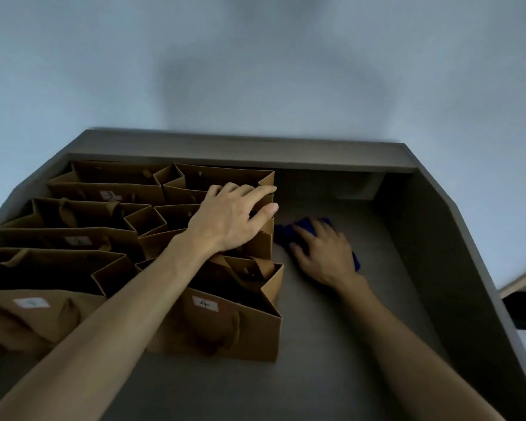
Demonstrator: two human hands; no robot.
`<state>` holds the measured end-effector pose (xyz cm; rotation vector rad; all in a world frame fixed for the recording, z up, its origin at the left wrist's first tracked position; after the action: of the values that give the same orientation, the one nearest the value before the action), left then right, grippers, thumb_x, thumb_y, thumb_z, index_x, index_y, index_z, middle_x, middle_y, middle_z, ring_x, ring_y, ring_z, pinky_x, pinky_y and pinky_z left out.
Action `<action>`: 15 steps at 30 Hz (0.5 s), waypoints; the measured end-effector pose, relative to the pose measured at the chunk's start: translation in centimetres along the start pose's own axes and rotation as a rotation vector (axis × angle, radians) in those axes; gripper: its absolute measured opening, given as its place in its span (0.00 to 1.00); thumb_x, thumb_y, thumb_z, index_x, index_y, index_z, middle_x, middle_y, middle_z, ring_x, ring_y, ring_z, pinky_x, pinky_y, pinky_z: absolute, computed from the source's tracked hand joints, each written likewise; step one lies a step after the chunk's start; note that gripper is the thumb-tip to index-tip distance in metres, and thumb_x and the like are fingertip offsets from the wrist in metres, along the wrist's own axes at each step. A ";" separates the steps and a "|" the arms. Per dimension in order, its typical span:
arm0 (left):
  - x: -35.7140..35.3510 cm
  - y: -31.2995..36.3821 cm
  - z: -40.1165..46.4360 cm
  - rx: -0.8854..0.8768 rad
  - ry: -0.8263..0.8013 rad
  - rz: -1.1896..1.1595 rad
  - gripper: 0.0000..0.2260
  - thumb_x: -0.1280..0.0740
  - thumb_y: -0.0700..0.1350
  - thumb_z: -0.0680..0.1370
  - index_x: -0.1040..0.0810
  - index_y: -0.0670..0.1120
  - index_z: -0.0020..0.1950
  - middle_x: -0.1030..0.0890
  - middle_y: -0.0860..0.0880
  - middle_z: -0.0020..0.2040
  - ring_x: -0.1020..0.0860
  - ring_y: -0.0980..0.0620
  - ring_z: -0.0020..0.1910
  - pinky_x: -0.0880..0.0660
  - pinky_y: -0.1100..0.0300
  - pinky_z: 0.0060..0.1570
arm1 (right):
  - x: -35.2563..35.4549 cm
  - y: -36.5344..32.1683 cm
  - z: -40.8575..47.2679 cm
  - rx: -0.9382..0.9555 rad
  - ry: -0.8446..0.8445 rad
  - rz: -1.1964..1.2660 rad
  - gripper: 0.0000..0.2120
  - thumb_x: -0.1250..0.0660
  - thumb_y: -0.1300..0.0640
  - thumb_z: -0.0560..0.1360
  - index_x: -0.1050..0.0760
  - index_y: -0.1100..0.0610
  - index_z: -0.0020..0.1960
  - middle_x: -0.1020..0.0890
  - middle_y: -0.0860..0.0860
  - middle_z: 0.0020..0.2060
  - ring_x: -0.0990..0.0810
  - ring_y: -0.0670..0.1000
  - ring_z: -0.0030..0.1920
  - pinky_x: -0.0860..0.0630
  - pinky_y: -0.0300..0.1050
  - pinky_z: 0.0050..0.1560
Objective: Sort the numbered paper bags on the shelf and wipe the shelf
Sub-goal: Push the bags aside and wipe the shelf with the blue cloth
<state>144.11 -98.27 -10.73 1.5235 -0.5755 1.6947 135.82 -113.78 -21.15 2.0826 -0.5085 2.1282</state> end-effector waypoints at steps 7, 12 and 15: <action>-0.2 -0.2 0.2 0.004 -0.006 0.003 0.23 0.54 0.64 0.80 0.41 0.61 0.75 0.29 0.53 0.72 0.32 0.49 0.70 0.40 0.45 0.69 | -0.5 -0.6 -4.9 -0.013 -0.003 -0.024 0.26 0.48 0.38 0.80 0.46 0.40 0.77 0.44 0.50 0.79 0.45 0.53 0.78 0.45 0.54 0.74; -0.3 -0.1 0.3 -0.004 -0.022 0.002 0.23 0.54 0.64 0.80 0.42 0.61 0.75 0.30 0.53 0.72 0.32 0.49 0.70 0.40 0.45 0.68 | -0.5 0.3 1.6 -0.042 0.014 -0.006 0.25 0.47 0.40 0.81 0.44 0.44 0.77 0.41 0.53 0.77 0.42 0.55 0.76 0.42 0.58 0.73; -0.2 -0.2 0.2 -0.010 -0.019 0.004 0.23 0.55 0.64 0.80 0.42 0.61 0.75 0.30 0.53 0.72 0.31 0.49 0.69 0.39 0.45 0.68 | -0.2 0.4 6.1 -0.066 0.028 -0.024 0.26 0.47 0.41 0.81 0.45 0.46 0.77 0.40 0.55 0.77 0.41 0.58 0.76 0.41 0.59 0.72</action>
<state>144.37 -98.36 -10.95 1.5343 -0.5966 1.6798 141.52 -116.10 -21.39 2.0116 -0.5403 2.0945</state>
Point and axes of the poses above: each hand's wrist, its own z-axis towards the middle knuckle, its own x-axis out of the back of the hand, y = z × x, the point moved 8 cm from there along z, towards the middle knuckle
